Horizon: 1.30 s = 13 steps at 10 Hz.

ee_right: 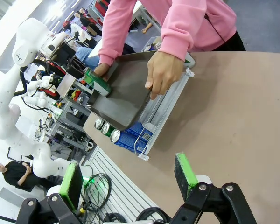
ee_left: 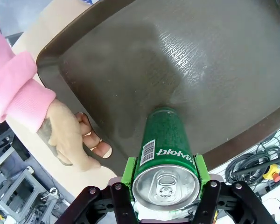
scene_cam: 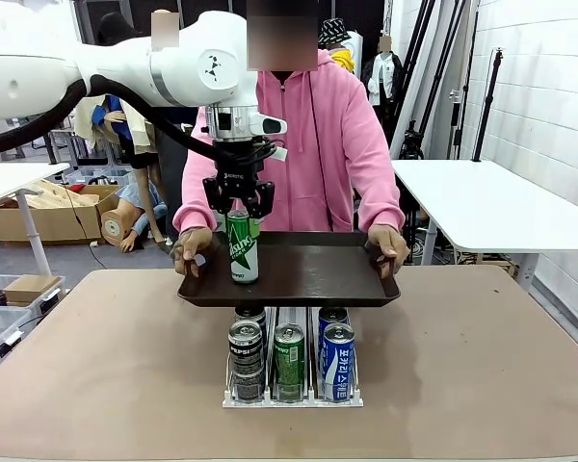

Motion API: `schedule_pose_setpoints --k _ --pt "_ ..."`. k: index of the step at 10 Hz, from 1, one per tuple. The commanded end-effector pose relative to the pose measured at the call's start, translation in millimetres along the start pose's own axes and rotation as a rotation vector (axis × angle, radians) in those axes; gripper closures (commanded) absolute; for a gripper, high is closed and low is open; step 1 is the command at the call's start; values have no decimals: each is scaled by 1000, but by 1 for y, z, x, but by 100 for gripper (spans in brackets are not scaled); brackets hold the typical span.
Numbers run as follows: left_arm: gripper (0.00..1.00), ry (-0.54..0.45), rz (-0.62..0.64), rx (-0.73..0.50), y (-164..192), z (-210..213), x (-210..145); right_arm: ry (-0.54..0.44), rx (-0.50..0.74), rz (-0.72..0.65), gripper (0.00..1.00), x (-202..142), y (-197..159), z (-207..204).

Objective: Retrieve and hand over the desired beverage to the person.
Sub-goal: Place the picked can on the Handle tray extended by the person.

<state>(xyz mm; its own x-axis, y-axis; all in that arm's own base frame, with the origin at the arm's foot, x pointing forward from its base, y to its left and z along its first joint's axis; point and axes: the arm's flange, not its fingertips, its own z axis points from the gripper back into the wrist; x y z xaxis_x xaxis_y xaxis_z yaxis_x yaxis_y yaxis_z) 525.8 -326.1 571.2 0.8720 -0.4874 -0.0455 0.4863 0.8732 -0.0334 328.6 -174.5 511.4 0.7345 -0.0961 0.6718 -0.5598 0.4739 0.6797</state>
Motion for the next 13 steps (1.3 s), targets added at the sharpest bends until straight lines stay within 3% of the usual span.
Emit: schedule_pose_setpoints --k 1,2,4,5,8,9,13 --pt "100 -8 23 11 -1 7 2 -23 21 5 0 2 0 0" --pt "100 -10 23 11 -1 7 2 -23 21 5 0 2 0 0" --pt "84 -1 27 16 0 7 2 -23 21 5 0 2 0 0" --pt "69 0 28 20 -1 8 1 -23 21 5 0 2 0 0" --pt "9 -6 26 27 -1 13 1 -23 21 5 0 2 0 0" --pt "0 -10 27 34 -2 17 1 -23 21 5 0 2 0 0" --pt "0 -64 47 79 -5 53 -9 -23 21 5 0 2 0 0"
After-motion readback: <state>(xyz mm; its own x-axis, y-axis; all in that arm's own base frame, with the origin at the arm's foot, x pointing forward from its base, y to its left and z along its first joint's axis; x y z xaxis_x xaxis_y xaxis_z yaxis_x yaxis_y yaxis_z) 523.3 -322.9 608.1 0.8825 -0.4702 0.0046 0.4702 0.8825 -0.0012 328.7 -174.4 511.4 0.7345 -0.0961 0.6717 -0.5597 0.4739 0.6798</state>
